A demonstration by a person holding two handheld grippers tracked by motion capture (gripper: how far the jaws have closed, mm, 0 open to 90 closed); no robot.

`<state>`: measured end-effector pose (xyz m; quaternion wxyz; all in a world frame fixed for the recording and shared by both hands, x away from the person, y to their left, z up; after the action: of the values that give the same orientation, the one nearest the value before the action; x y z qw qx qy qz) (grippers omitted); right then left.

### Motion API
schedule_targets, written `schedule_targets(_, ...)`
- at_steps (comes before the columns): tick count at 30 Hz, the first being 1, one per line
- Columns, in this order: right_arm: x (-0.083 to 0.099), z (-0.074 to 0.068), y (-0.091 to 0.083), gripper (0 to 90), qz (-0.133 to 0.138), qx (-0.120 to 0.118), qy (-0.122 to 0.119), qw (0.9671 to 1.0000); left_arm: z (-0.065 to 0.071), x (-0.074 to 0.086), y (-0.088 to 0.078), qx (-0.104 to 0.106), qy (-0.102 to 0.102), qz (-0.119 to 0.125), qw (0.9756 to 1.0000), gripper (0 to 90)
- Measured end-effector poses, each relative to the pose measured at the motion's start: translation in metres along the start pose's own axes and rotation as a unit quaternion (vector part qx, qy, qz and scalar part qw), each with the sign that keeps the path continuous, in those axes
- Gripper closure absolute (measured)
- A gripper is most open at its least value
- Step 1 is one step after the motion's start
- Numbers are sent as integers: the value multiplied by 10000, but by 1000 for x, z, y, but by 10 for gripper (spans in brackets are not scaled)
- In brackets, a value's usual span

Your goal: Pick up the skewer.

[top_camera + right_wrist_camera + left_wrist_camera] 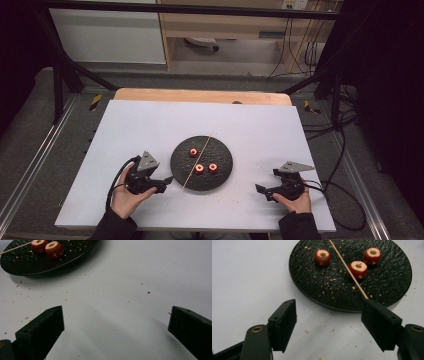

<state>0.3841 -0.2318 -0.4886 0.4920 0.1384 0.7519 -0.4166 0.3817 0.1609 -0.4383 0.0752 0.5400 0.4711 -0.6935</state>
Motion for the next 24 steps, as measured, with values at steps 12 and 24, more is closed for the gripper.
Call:
schedule_targets(12,0,0,0,11,-25,4,-2,10000,15,-15,33,89,-54,-339,9994,275)
schedule_targets(24,0,0,1,11,-26,-20,9,10000,30,-24,57,210,-230,-796,9963,410)
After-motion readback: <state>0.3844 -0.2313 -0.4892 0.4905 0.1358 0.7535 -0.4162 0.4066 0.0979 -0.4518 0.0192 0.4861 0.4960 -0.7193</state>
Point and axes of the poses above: each handheld gripper's, and its own axes: y roughly forward along the jaws, x roughly out of its underside, z roughly to its right, the point moved 5 cm from there along y, roughly forward along the jaws, and after that the axes turned 8 degrees about z, right-handed, at the moved point
